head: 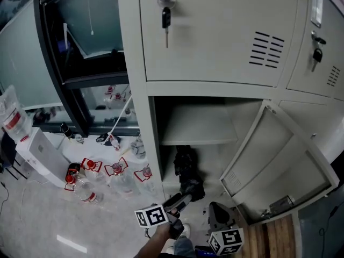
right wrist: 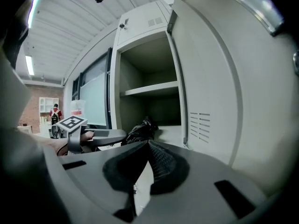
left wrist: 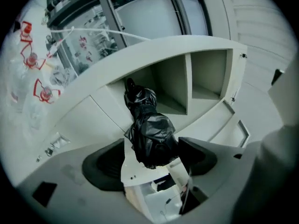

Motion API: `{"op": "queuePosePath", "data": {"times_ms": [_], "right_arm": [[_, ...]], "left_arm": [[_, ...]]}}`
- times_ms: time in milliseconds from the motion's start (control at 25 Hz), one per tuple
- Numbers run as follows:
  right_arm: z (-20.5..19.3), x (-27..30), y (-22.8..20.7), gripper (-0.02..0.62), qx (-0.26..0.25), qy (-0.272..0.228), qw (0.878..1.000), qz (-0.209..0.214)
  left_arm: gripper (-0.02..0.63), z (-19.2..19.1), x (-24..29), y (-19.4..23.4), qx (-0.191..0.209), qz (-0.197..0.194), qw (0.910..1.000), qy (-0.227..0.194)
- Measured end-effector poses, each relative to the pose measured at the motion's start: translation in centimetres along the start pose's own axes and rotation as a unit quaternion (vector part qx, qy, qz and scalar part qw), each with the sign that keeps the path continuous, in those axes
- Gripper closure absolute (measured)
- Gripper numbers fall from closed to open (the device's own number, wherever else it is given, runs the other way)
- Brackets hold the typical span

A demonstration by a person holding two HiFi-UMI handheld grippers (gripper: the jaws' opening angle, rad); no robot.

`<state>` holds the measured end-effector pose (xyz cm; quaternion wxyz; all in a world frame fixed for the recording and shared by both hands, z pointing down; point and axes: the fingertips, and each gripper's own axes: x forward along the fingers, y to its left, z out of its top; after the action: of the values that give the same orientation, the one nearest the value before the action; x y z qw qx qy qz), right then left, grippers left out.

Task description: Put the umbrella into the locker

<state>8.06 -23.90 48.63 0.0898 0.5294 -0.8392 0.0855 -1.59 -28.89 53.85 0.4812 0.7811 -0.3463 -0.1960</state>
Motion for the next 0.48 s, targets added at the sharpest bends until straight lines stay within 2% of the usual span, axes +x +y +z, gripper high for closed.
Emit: {"op": "queuePosePath", "data": {"times_ms": [160, 240, 320, 480], "right_arm": [[0.3, -0.4, 0.6, 0.595, -0.004, -0.008, 1.0, 0.002], [0.5, -0.5, 1.2, 0.595, -0.004, -0.014, 1.0, 0.006], [0.6, -0.7, 1.8, 0.595, -0.006, -0.019, 1.0, 0.01], [0.4, -0.9, 2.7, 0.595, -0.012, -0.018, 1.0, 0.012]], "left_arm": [[0.265, -0.3, -2.8, -0.2, 0.094, 0.043, 0.9946, -0.005], [0.376, -0.5, -3.8, -0.7, 0.131, 0.048, 0.9902, -0.007], [0.561, -0.8, -4.5, -1.3, 0.162, 0.042, 0.9859, 0.002], [0.58, -1.0, -5.0, -2.6, 0.214, 0.035, 0.9761, 0.019]]}}
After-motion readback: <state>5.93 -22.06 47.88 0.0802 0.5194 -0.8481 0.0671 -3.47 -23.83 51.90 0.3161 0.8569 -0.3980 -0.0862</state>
